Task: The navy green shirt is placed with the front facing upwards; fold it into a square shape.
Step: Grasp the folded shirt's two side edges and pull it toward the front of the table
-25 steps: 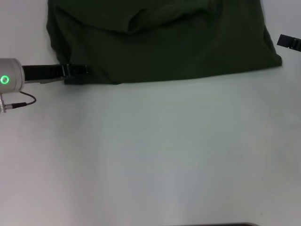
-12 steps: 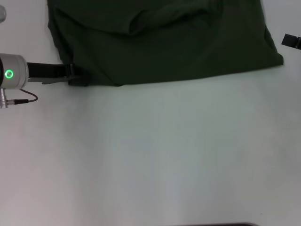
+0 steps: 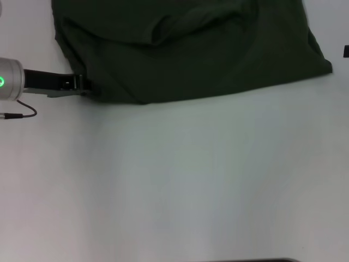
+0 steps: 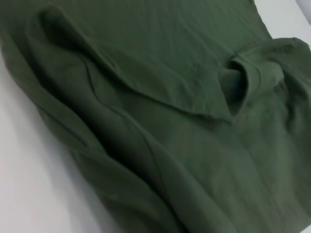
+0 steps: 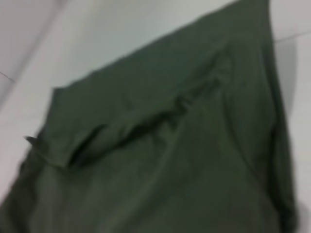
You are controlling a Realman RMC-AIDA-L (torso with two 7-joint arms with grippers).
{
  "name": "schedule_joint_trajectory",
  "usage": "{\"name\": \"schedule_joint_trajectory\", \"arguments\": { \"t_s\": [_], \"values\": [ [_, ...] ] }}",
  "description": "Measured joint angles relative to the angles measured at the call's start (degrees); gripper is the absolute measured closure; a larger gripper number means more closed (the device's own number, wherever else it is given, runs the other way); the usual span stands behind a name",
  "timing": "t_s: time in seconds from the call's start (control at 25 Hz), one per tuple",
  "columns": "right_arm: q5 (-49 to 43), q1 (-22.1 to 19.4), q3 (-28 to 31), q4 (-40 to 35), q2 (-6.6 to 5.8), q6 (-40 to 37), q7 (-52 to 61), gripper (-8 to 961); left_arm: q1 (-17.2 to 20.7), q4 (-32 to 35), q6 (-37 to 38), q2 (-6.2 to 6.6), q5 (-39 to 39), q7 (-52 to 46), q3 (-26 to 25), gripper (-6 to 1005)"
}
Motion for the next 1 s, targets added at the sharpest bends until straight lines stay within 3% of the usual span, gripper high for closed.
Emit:
{"name": "schedule_joint_trajectory", "arguments": {
  "t_s": [0.12, 0.28, 0.52, 0.72, 1.0],
  "values": [
    [-5.51, 3.41, -0.62, -0.16, -0.6, 0.07, 4.14, 285, -0.14, -0.03, 1.11, 0.68, -0.05, -0.52, 0.0, 992],
    [-11.4, 7.15, -3.16, -0.42, -0.45, 0.04, 8.47, 285, -0.25, 0.04, 4.04, 1.91, -0.22, -1.71, -0.22, 992],
    [-13.53, 8.62, -4.28, -0.26, 0.13, 2.0, 12.23, 284, 0.23, 0.17, 6.61, 3.6, -0.26, -4.65, -1.14, 992],
    [-13.66, 8.14, -4.57, 0.51, 2.12, 6.04, 13.12, 284, 0.35, 0.58, 7.04, 4.29, -0.06, -4.62, -1.51, 992],
    [-13.76, 8.6, -8.43, 3.81, 3.8, 9.31, 13.06, 284, 0.37, 0.69, 9.08, 5.76, -0.02, -4.93, -1.57, 992]
  ]
}}
